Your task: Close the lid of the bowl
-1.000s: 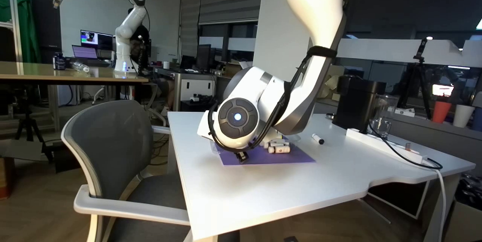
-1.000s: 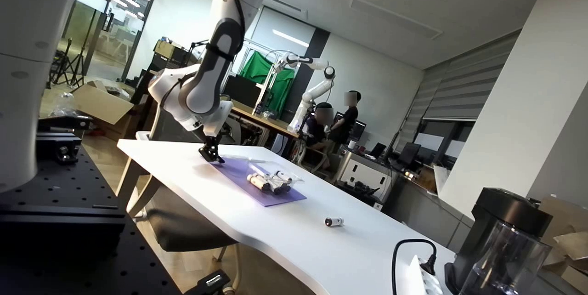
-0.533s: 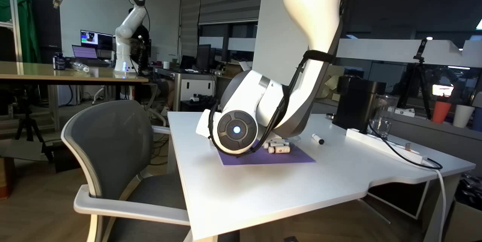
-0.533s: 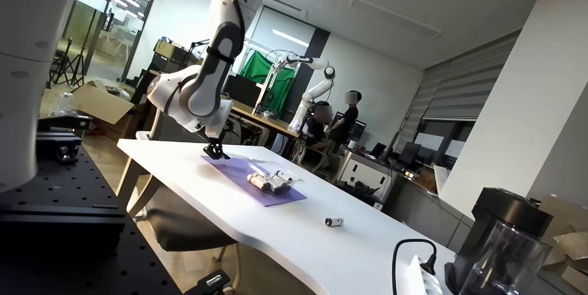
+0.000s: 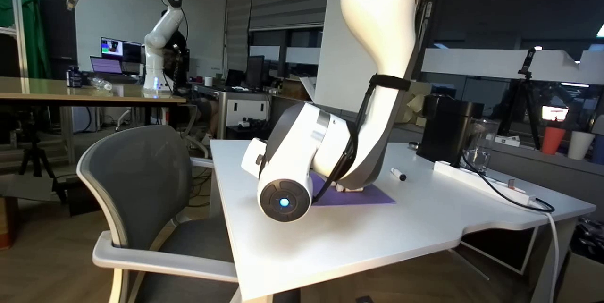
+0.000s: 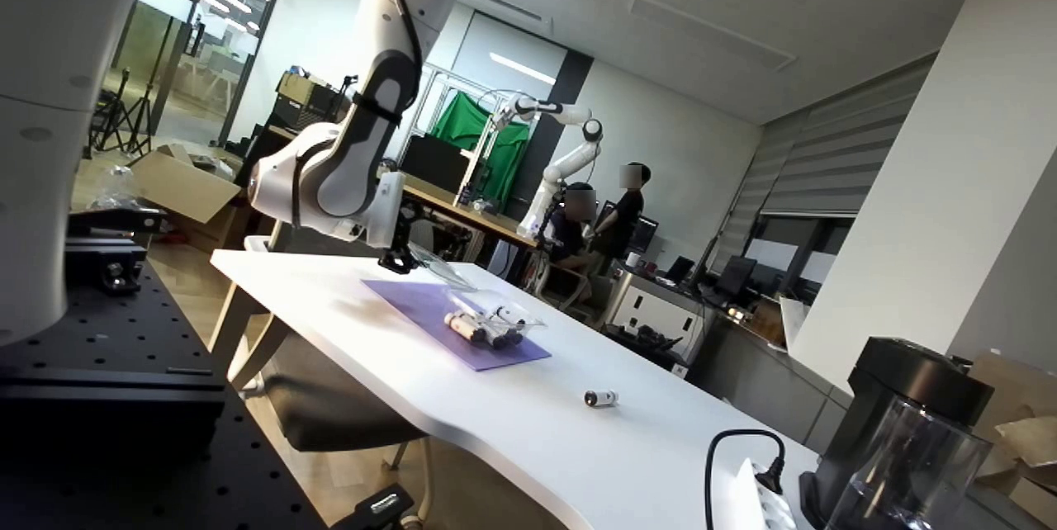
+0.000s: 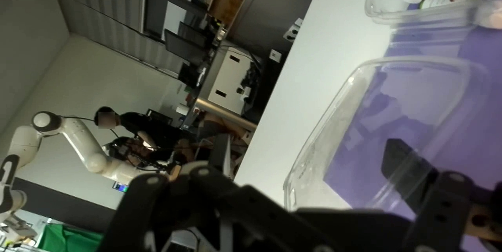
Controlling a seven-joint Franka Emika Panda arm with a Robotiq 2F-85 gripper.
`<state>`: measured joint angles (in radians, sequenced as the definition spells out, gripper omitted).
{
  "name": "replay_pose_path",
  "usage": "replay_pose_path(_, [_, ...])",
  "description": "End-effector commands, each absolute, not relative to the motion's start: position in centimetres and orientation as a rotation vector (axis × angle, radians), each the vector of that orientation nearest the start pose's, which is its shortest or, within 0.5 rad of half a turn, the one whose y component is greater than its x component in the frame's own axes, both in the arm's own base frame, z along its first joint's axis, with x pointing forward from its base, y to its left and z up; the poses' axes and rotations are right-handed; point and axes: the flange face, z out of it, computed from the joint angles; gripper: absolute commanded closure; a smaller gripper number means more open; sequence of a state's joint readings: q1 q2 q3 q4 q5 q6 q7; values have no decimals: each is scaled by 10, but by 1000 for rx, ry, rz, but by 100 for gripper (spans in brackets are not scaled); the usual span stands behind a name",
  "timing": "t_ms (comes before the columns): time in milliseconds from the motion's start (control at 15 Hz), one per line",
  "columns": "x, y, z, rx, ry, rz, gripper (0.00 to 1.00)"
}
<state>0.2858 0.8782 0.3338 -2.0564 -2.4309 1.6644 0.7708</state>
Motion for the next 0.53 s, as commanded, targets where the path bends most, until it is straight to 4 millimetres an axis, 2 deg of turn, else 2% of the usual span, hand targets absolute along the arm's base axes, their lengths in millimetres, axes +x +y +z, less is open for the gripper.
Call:
replay_pose_path(0, [486,269,47,982,1217,753,0])
replay_pose_path(267, [497,257,61,944,1150,719,0])
replay_pose_path(467, [506,250,80,929,1093,695,0])
